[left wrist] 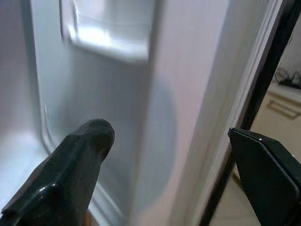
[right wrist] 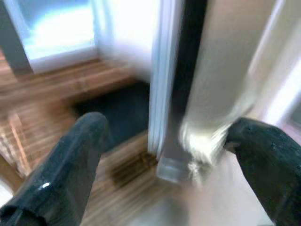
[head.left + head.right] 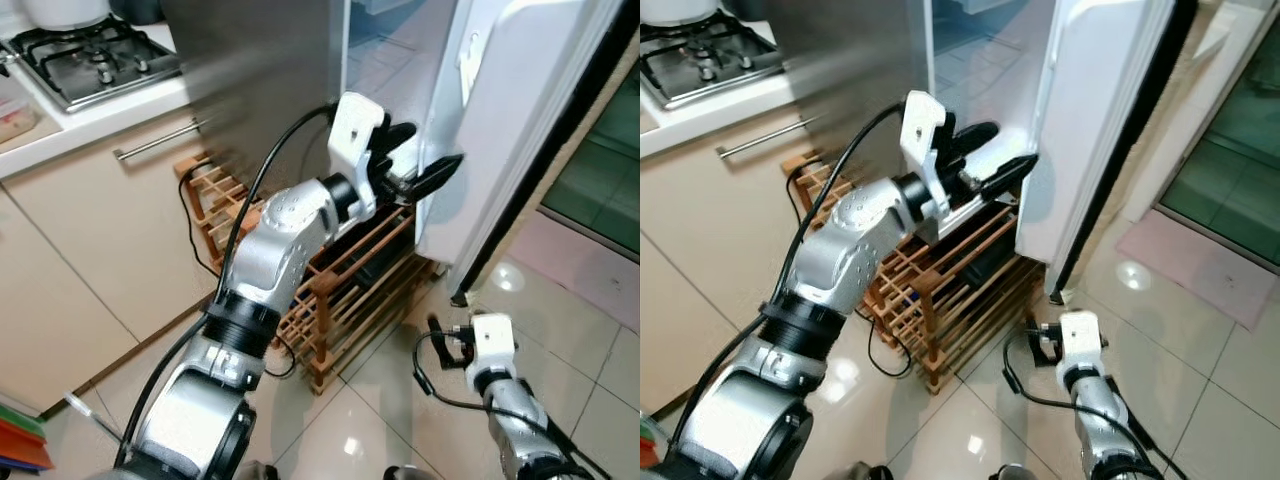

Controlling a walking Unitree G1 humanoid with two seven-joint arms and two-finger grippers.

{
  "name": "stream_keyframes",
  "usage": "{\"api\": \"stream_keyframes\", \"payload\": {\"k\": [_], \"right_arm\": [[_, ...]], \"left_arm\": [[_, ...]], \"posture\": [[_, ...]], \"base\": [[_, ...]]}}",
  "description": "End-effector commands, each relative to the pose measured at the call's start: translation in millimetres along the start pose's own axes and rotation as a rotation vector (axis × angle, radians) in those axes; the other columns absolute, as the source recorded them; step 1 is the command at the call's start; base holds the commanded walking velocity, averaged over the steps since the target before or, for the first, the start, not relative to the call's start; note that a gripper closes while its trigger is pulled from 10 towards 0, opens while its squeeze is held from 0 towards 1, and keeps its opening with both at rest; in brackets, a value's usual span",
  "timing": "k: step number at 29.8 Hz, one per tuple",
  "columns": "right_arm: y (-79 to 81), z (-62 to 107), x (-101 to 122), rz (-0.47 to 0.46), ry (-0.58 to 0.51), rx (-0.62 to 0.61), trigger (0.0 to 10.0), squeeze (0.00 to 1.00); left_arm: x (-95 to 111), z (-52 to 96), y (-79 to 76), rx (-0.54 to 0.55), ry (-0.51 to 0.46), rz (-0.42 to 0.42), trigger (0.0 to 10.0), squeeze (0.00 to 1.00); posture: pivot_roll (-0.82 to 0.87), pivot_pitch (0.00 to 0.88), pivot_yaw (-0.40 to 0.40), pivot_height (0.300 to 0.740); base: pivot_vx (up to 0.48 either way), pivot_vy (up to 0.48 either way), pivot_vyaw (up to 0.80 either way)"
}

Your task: Restocking fridge

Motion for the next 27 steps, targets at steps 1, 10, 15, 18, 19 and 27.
{"api": "stream_keyframes", "payload": {"k": [1, 10, 15, 18, 19, 27], "right_arm": [[21.7, -9.8, 21.6, 0.005, -0.071, 0.119, 10.0, 0.0], [52.1, -18.4, 53.7, 0.0, -0.12, 0.264, 10.0, 0.0], [53.3, -15.5, 59.0, -0.001, -0.103, 0.25, 10.0, 0.0], [54.9, -12.2, 60.0, -0.003, -0.083, 0.248, 10.0, 0.0], [55.3, -8.8, 58.2, -0.007, -0.067, 0.241, 10.0, 0.0], [55.8, 10.3, 41.6, -0.022, 0.013, 0.218, 10.0, 0.0]], "left_arm": [[4.5, -2.7, 0.1, 0.005, -0.004, -0.01, 10.0, 0.0], [3.9, -3.3, 3.1, 0.017, -0.004, -0.026, 10.0, 0.0], [3.3, -3.5, 7.0, 0.044, -0.003, -0.031, 10.0, 0.0], [1.6, -3.4, 10.9, 0.075, 0.001, -0.045, 10.0, 0.0], [0.4, -2.5, 17.1, 0.12, 0.002, -0.054, 10.0, 0.0], [-8.5, -0.2, 22.1, 0.17, 0.016, -0.029, 10.0, 0.0]], "posture": [[-0.11, 0.028, 0.025, 0.74], [-0.1, 0.012, 0.021, 0.74], [-0.1, 0.01, 0.026, 0.74], [-0.1, 0.011, 0.026, 0.74], [-0.1, 0.014, 0.029, 0.74], [-0.11, 0.025, 0.029, 0.74]], "base": [[0.0, 0.0, 0.0], [0.0, 0.0, 0.0], [0.0, 0.0, 0.0], [0.0, 0.0, 0.0], [0.0, 0.0, 0.0], [0.0, 0.0, 0.0]]}}
Point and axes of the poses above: a point about 5 cm out from each wrist's last joint towards the gripper, its own z axis pointing back from the gripper into the wrist, its own x axis along the axis of the wrist's last joint, y = z × x, the point moved 4 cm from there along -z, pointing out of the wrist towards the gripper, and after that the axes turned 6 degrees about -z, right-handed, at the moved point
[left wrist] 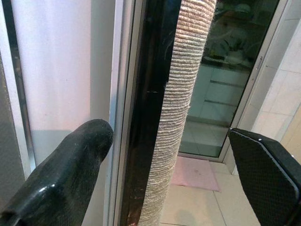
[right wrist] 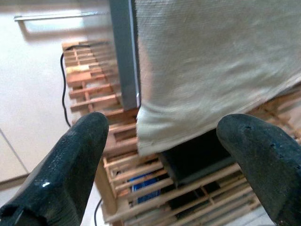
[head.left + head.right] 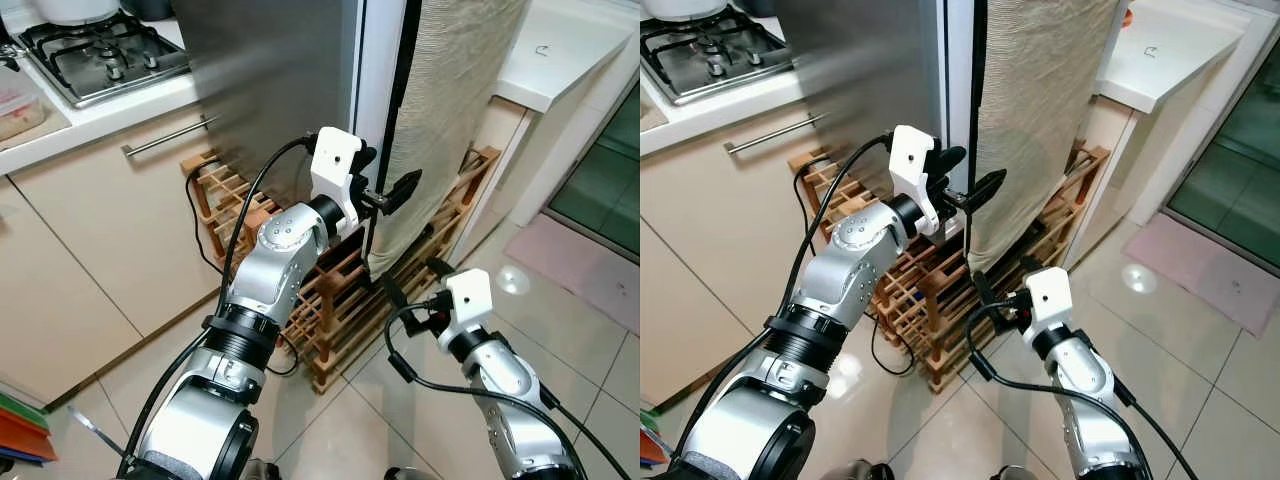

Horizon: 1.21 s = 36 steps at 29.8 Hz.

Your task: Restocking fridge

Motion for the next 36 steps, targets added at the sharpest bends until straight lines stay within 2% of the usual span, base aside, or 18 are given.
{"api": "stream_keyframes", "payload": {"k": [1, 7, 8, 9, 10, 13, 15, 16, 17, 18, 20, 23, 27, 32, 33, 34, 36], "right_arm": [[3.4, 2.6, -0.3, -0.002, 0.011, 0.007, 10.0, 0.0], [12.3, 12.4, -15.2, -0.025, 0.092, 0.038, 10.0, 0.0], [12.8, 20.8, -24.7, -0.023, 0.141, 0.049, 10.0, 0.0], [12.8, 20.8, -24.7, -0.023, 0.141, 0.049, 10.0, 0.0], [10.6, 30.8, -35.5, -0.016, 0.188, 0.051, 10.0, 0.0], [8.5, 38.9, -43.1, -0.011, 0.22, 0.048, 10.0, 0.0], [2.5, 58.2, -60.4, -0.002, 0.281, 0.009, 10.0, 0.0], [2.5, 58.2, -60.4, -0.002, 0.281, 0.009, 10.0, 0.0], [3.0, 67.0, -69.9, -0.001, 0.316, -0.006, 10.0, 0.0], [3.0, 67.0, -69.9, -0.001, 0.316, -0.006, 10.0, 0.0], [5.1, 78.7, -86.5, -0.007, 0.374, -0.04, 10.0, 0.0], [5.7, 81.5, -91.7, -0.001, 0.391, -0.052, 10.0, 0.0], [6.5, 91.1, -115.8, -0.008, 0.471, -0.116, 10.0, 0.0], [9.4, 81.2, -114.7, -0.015, 0.459, -0.161, 10.0, 0.0], [9.4, 81.2, -114.7, -0.015, 0.459, -0.161, 10.0, 0.0], [11.4, 74.2, -113.9, -0.02, 0.449, -0.175, 10.0, 0.0], [1.3, 88.0, -115.3, -0.02, 0.45, -0.183, 10.0, 0.0]], "left_arm": [[-1.0, -1.5, -5.3, -0.019, 0.001, 0.012, 10.0, 0.0], [1.5, -5.9, -17.7, -0.06, -0.014, 0.02, 10.0, 0.0], [0.9, -8.6, -21.2, -0.068, -0.012, 0.011, 10.0, 0.0], [0.9, -8.6, -21.2, -0.068, -0.012, 0.011, 10.0, 0.0], [-0.1, -11.5, -24.5, -0.078, -0.007, 0.002, 10.0, 0.0], [-0.9, -13.5, -26.6, -0.084, -0.004, -0.003, 10.0, 0.0], [-0.5, -19.1, -31.3, -0.1, -0.002, -0.004, 10.0, 0.0], [-0.5, -19.1, -31.3, -0.1, -0.002, -0.004, 10.0, 0.0], [2.0, -22.6, -34.3, -0.11, -0.008, -0.007, 10.0, 0.0], [2.0, -22.6, -34.3, -0.11, -0.008, -0.007, 10.0, 0.0], [7.9, -28.9, -40.8, -0.13, -0.023, -0.007, 10.0, 0.0], [10.2, -31.0, -43.7, -0.139, -0.03, -0.007, 10.0, 0.0], [22.5, -40.2, -65.4, -0.217, -0.065, 0.006, 10.0, 0.0], [37.1, -47.7, -88.6, -0.322, -0.092, 0.039, 10.0, 0.0], [37.1, -47.7, -88.6, -0.322, -0.092, 0.039, 10.0, 0.0], [46.5, -50.8, -107.2, -0.417, -0.099, 0.072, 10.0, 0.0], [56.1, -51.3, -129.2, -0.537, -0.099, 0.109, 10.0, 0.0]], "posture": [[-0.11, 0.026, 0.03, 0.74], [-0.11, 0.028, 0.029, 0.74], [-0.12, 0.028, 0.029, 0.74], [-0.12, 0.028, 0.029, 0.74], [-0.12, 0.028, 0.029, 0.74], [-0.12, 0.028, 0.029, 0.74], [-0.13, 0.026, 0.029, 0.74], [-0.13, 0.026, 0.029, 0.74], [-0.13, 0.025, 0.029, 0.74], [-0.13, 0.025, 0.029, 0.74], [-0.14, 0.025, 0.032, 0.74], [-0.14, 0.025, 0.032, 0.74], [-0.13, 0.026, 0.04, 0.74], [-0.14, 0.029, 0.045, 0.74], [-0.14, 0.029, 0.045, 0.74], [-0.14, 0.028, 0.045, 0.74], [-0.14, 0.03, 0.05, 0.74]], "base": [[0.0, 0.0, 0.0], [0.0, 0.0, 0.0], [0.0, 0.0, 0.0], [0.0, 0.0, 0.0], [0.0, 0.0, 0.0], [0.0, 0.0, 0.0], [0.0, 0.0, 0.0], [0.0, 0.0, 0.0], [0.0, 0.0, 0.0], [0.0, 0.0, 0.0], [0.0, 0.0, 0.0], [0.0, 0.0, 0.0], [0.0, 0.0, 0.0], [0.0, 0.0, 0.0], [0.0, 0.0, 0.0], [0.0, 0.0, 0.0], [0.0, 0.0, 0.0]]}}
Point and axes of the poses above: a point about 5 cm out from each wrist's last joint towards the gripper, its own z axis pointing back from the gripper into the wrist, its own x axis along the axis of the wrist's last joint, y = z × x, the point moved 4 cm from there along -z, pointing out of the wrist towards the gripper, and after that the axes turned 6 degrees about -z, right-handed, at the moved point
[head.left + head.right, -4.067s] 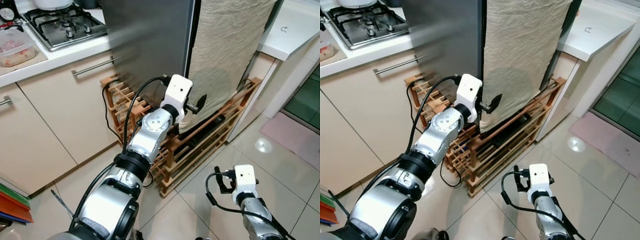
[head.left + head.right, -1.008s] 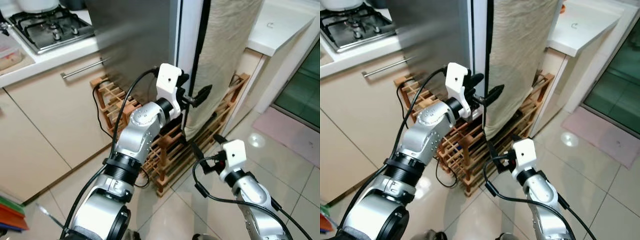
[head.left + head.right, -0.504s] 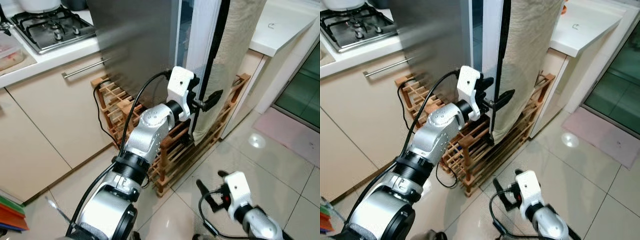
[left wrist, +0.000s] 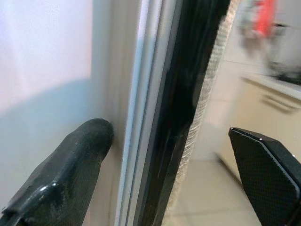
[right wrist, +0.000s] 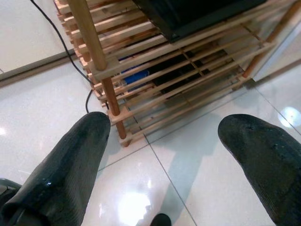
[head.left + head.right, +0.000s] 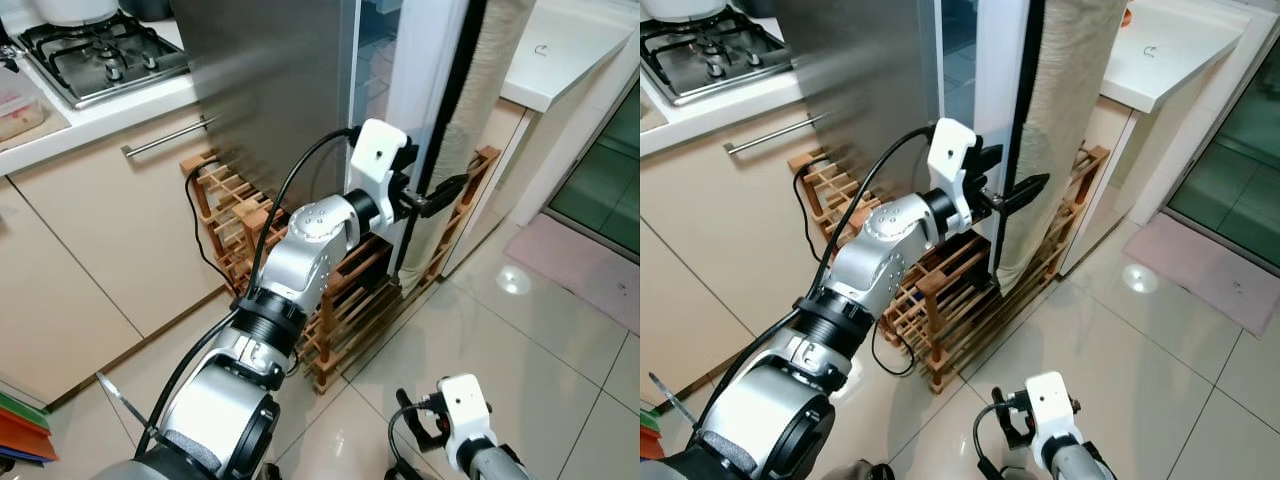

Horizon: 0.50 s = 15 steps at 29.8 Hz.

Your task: Restocking fridge

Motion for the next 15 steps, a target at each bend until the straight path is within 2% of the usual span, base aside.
{"api": "stream_keyframes", "payload": {"k": [1, 3, 4, 5, 6, 7, 8, 10, 12, 13, 14, 15], "right_arm": [[-17.1, 13.2, -12.1, -0.002, 0.018, -0.023, 10.0, 0.0], [-25.0, 19.8, -15.2, 0.003, 0.02, -0.028, 10.0, 0.0], [-25.0, 19.8, -15.2, 0.003, 0.02, -0.028, 10.0, 0.0], [-26.5, 21.1, -14.6, 0.006, 0.017, -0.029, 10.0, 0.0], [-26.9, 21.6, -12.8, 0.01, 0.011, -0.031, 10.0, 0.0], [-26.6, 21.9, -12.2, 0.011, 0.007, -0.032, 10.0, 0.0], [-26.6, 21.9, -12.2, 0.011, 0.007, -0.032, 10.0, 0.0], [-26.5, 22.6, -11.0, 0.016, -0.005, -0.034, 10.0, 0.0], [-26.5, 23.0, -10.6, 0.018, -0.01, -0.034, 10.0, 0.0], [-28.0, 23.5, -9.7, 0.019, -0.018, -0.042, 10.0, 0.0], [-29.1, 23.8, -7.6, 0.025, -0.03, -0.048, 10.0, 0.0], [-30.0, 24.2, -3.2, 0.032, -0.051, -0.052, 10.0, 0.0]], "left_arm": [[41.0, -44.5, -79.3, -0.292, -0.113, 0.081, 10.0, 0.0], [52.8, -47.0, -95.4, -0.377, -0.136, 0.143, 10.0, 0.0], [52.8, -47.0, -95.4, -0.377, -0.136, 0.143, 10.0, 0.0], [63.0, -48.5, -106.6, -0.434, -0.155, 0.164, 10.0, 0.0], [81.3, -48.7, -119.0, -0.504, -0.196, 0.232, 10.0, 0.0], [91.3, -47.4, -122.3, -0.53, -0.222, 0.276, 10.0, 0.0], [91.3, -47.4, -122.3, -0.53, -0.222, 0.276, 10.0, 0.0], [111.4, -40.9, -123.4, -0.576, -0.274, 0.374, 10.0, 0.0], [117.7, -38.0, -122.8, -0.591, -0.29, 0.405, 10.0, 0.0], [125.1, -33.2, -117.9, -0.592, -0.311, 0.414, 10.0, 0.0], [129.1, -28.7, -108.3, -0.56, -0.333, 0.386, 10.0, 0.0], [130.0, -22.9, -91.7, -0.494, -0.347, 0.334, 10.0, 0.0]], "posture": [[-0.14, 0.031, 0.051, 0.74], [-0.14, 0.035, 0.054, 0.74], [-0.14, 0.035, 0.054, 0.74], [-0.14, 0.037, 0.056, 0.74], [-0.14, 0.039, 0.059, 0.74], [-0.15, 0.04, 0.062, 0.74], [-0.15, 0.04, 0.062, 0.74], [-0.15, 0.042, 0.064, 0.74], [-0.15, 0.043, 0.064, 0.74], [-0.15, 0.044, 0.063, 0.74], [-0.14, 0.044, 0.063, 0.74], [-0.14, 0.044, 0.062, 0.74]], "base": [[0.0, 0.0, 0.0], [0.0, 0.0, 0.0], [0.0, 0.0, 0.0], [0.0, 0.0, 0.0], [0.0, 0.0, 0.0], [0.0, 0.0, 0.0], [0.0, 0.0, 0.0], [0.0, 0.0, 0.0], [0.0, 0.0, 0.0], [0.0, 0.0, 0.0], [0.0, 0.0, 0.0], [0.0, 0.0, 0.0]]}}
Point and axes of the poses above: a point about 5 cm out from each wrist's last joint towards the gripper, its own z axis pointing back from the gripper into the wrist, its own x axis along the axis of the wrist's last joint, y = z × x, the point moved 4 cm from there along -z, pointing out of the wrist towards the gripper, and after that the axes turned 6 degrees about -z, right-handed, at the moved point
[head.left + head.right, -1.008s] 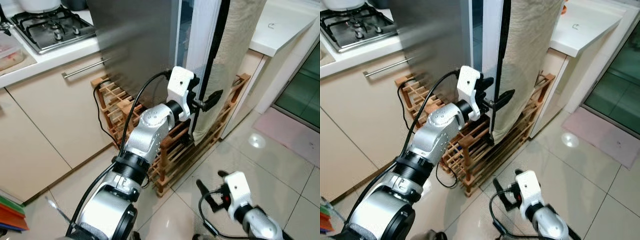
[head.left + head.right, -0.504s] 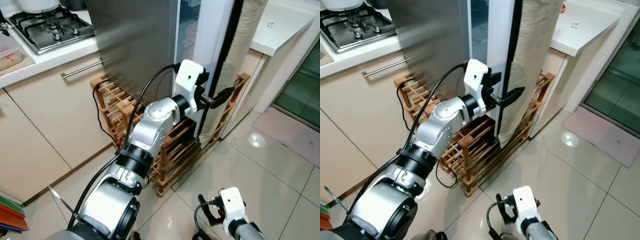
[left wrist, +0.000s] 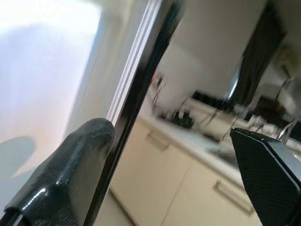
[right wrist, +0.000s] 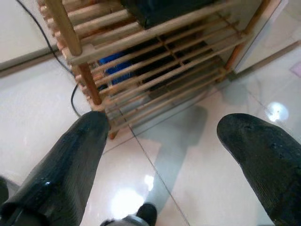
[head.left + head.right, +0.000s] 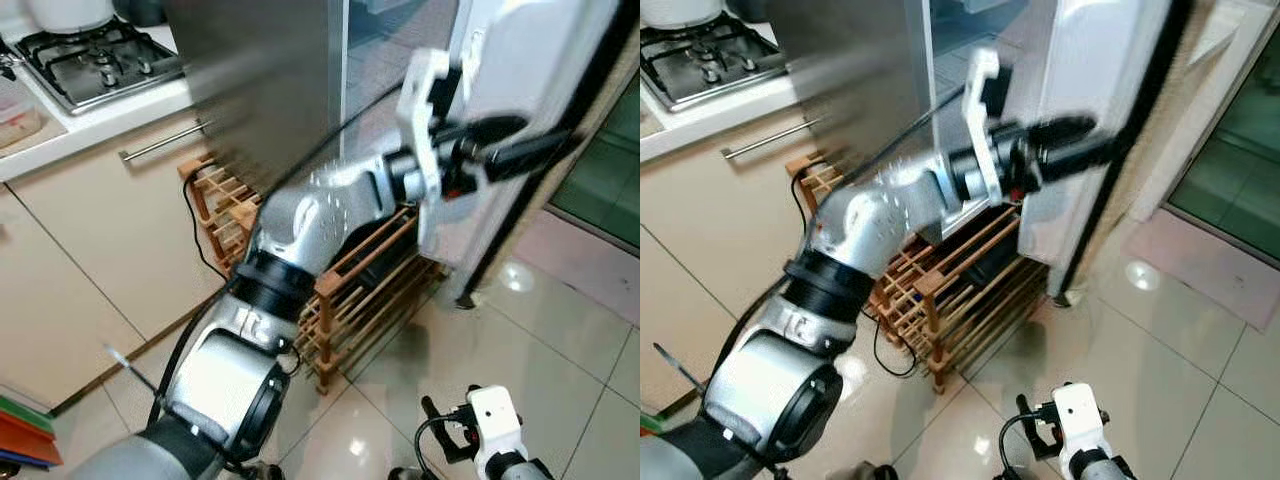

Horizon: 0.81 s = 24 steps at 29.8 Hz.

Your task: Restocking fridge

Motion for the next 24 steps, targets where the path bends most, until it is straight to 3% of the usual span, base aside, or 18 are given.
{"api": "stream_keyframes", "payload": {"k": [1, 3, 4, 5, 7, 8, 9, 10, 11, 15, 18, 19, 24], "right_arm": [[-2.2, 1.2, 6.6, 0.009, -0.033, -0.009, 10.0, 0.0], [-1.2, 1.3, 13.3, 0.013, -0.06, -0.004, 10.0, 0.0], [-0.5, 1.5, 16.5, 0.018, -0.074, 0.0, 10.0, 0.0], [-0.5, 1.5, 16.5, 0.018, -0.074, 0.0, 10.0, 0.0], [0.0, 1.5, 23.5, 0.017, -0.104, -0.002, 10.0, 0.0], [0.6, 1.2, 29.9, 0.011, -0.131, -0.004, 10.0, 0.0], [0.6, 1.2, 29.9, 0.011, -0.131, -0.004, 10.0, 0.0], [2.7, 0.6, 37.9, 0.004, -0.164, 0.0, 10.0, 0.0], [2.7, 0.6, 37.9, 0.004, -0.164, 0.0, 10.0, 0.0], [4.8, -0.7, 67.1, 0.006, -0.275, -0.005, 10.0, 0.0], [-20.8, -26.6, 106.2, 0.021, -0.349, -0.06, 10.0, 0.0], [-37.0, -46.6, 128.3, 0.032, -0.368, -0.087, 10.0, 0.0], [-59.4, -66.2, 158.8, 0.049, -0.401, -0.146, 10.0, 0.0]], "left_arm": [[4.0, -39.7, -40.0, -0.137, -0.084, 0.056, 10.0, 0.0], [2.9, -26.3, -23.4, -0.06, -0.059, -0.015, 10.0, 0.0], [-1.9, -18.9, -15.2, -0.01, -0.024, -0.09, 10.0, 0.0], [-1.9, -18.9, -15.2, -0.01, -0.024, -0.09, 10.0, 0.0], [-19.6, 0.9, 9.1, 0.135, 0.09, -0.278, 10.0, 0.0], [-30.8, 18.3, 25.4, 0.226, 0.145, -0.324, 10.0, 0.0], [-30.8, 18.3, 25.4, 0.226, 0.145, -0.324, 10.0, 0.0], [-36.8, 34.8, 38.1, 0.302, 0.15, -0.276, 10.0, 0.0], [-36.8, 34.8, 38.1, 0.302, 0.15, -0.276, 10.0, 0.0], [-48.2, 69.7, 62.0, 0.474, 0.175, -0.273, 10.0, 0.0], [-57.2, 93.0, 76.9, 0.609, 0.193, -0.301, 10.0, 0.0], [-61.5, 104.6, 82.7, 0.663, 0.208, -0.335, 10.0, 0.0], [-74.3, 123.4, 90.6, 0.753, 0.226, -0.302, 10.0, 0.0]], "posture": [[-0.14, 0.044, 0.062, 0.74], [-0.14, 0.043, 0.057, 0.74], [-0.14, 0.041, 0.056, 0.74], [-0.14, 0.041, 0.056, 0.74], [-0.13, 0.039, 0.055, 0.74], [-0.12, 0.035, 0.056, 0.74], [-0.12, 0.035, 0.056, 0.74], [-0.12, 0.034, 0.055, 0.74], [-0.12, 0.034, 0.055, 0.74], [-0.11, 0.024, 0.046, 0.74], [-0.11, 0.021, 0.045, 0.74], [-0.11, 0.018, 0.044, 0.74], [-0.1, 0.014, 0.04, 0.74]], "base": [[0.0, 0.0, 0.0], [0.0, 0.0, 0.0], [0.0, 0.0, 0.0], [0.0, 0.0, 0.0], [0.0, 0.0, 0.0], [0.0, 0.0, 0.0], [0.0, 0.0, 0.0], [0.0, 0.0, 0.0], [0.0, 0.0, 0.0], [0.0, 0.0, 0.0], [0.0, 0.0, 0.0], [0.0, 0.0, 0.0], [0.0, 0.0, 0.0]]}}
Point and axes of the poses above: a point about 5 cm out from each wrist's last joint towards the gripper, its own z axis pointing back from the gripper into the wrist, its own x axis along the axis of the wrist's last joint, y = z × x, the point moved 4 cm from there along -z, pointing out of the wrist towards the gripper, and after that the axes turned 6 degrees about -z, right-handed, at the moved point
